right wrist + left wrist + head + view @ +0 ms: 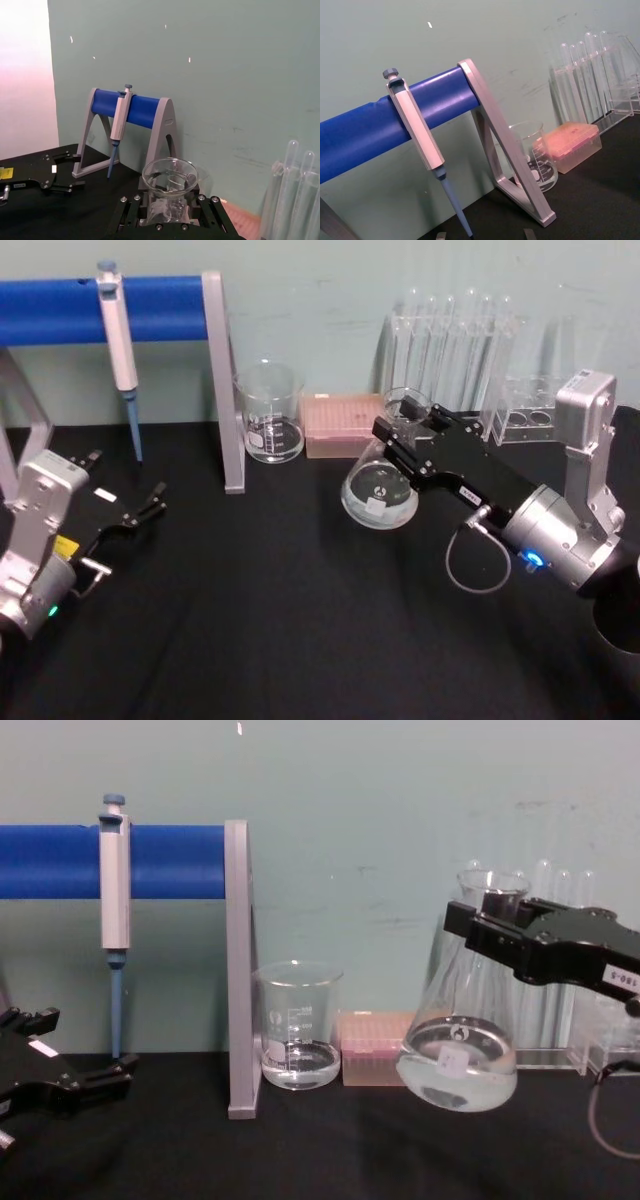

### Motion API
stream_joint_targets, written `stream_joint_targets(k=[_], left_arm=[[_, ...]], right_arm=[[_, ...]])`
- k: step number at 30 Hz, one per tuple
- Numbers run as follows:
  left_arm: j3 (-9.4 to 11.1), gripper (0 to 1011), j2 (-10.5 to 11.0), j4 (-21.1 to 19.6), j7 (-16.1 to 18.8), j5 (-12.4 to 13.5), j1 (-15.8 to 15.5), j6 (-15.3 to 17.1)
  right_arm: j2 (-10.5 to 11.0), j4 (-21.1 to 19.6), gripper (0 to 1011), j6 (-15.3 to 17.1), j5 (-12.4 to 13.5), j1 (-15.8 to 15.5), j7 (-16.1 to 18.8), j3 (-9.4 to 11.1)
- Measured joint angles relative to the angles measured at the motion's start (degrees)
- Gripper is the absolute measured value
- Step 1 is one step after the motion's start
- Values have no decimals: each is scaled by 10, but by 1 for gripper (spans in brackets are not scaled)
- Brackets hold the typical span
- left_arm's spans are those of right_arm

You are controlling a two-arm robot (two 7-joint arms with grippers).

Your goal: Grasp the erlenmeyer flask with one hand, shake it three times, then place it back.

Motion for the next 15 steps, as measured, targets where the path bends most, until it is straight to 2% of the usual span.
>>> stream_joint_targets(k=[9,15], left_arm=[[0,1001,0,0,0,0,0,0],[0,1001,0,0,0,0,0,0]], right_arm=[[-4,1,453,3,-3,-2,3,3],[-6,6,453,4,-3,4,14,-3]])
